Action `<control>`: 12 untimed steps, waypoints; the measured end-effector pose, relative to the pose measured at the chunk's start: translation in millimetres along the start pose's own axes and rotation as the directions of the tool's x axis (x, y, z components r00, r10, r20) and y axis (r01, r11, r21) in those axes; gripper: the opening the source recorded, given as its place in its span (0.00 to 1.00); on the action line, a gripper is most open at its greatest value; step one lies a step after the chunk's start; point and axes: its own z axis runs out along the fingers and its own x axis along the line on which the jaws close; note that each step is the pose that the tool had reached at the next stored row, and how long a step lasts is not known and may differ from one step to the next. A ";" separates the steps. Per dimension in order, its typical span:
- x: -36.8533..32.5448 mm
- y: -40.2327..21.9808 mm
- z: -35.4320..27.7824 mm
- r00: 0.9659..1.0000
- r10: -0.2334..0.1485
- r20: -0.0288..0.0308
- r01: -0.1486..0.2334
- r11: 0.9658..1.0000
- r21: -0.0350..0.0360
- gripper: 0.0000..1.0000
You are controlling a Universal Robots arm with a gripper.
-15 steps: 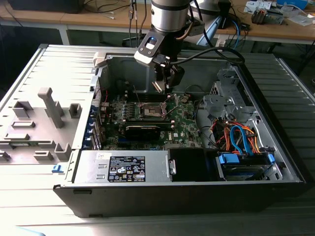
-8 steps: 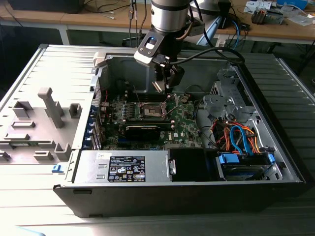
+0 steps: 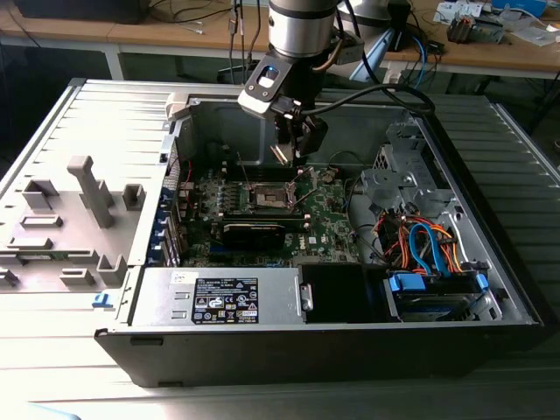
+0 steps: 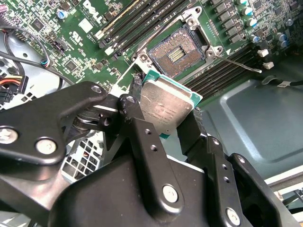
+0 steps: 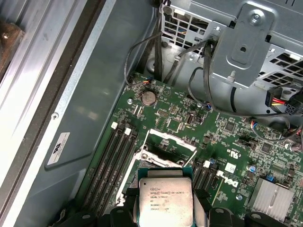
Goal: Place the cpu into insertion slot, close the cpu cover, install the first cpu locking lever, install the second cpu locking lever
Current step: 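Place the cpu into insertion slot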
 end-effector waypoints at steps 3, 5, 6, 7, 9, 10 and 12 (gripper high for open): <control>0.0 0.0 0.0 1.000 0.002 0.000 -0.002 1.000 0.000 0.55; 0.0 0.0 0.1 1.000 0.003 0.000 -0.003 1.000 0.000 0.55; 0.0 0.0 0.1 1.000 0.004 0.000 -0.004 1.000 0.000 0.55; 0.0 0.0 0.1 1.000 0.004 0.000 -0.004 1.000 0.000 0.55; 0.0 0.0 0.1 1.000 0.006 0.000 -0.006 1.000 0.000 0.55; 0.0 0.0 0.1 1.000 0.006 0.000 -0.006 1.000 0.000 0.55; 0.0 0.0 0.1 1.000 0.008 0.000 -0.008 1.000 0.000 0.55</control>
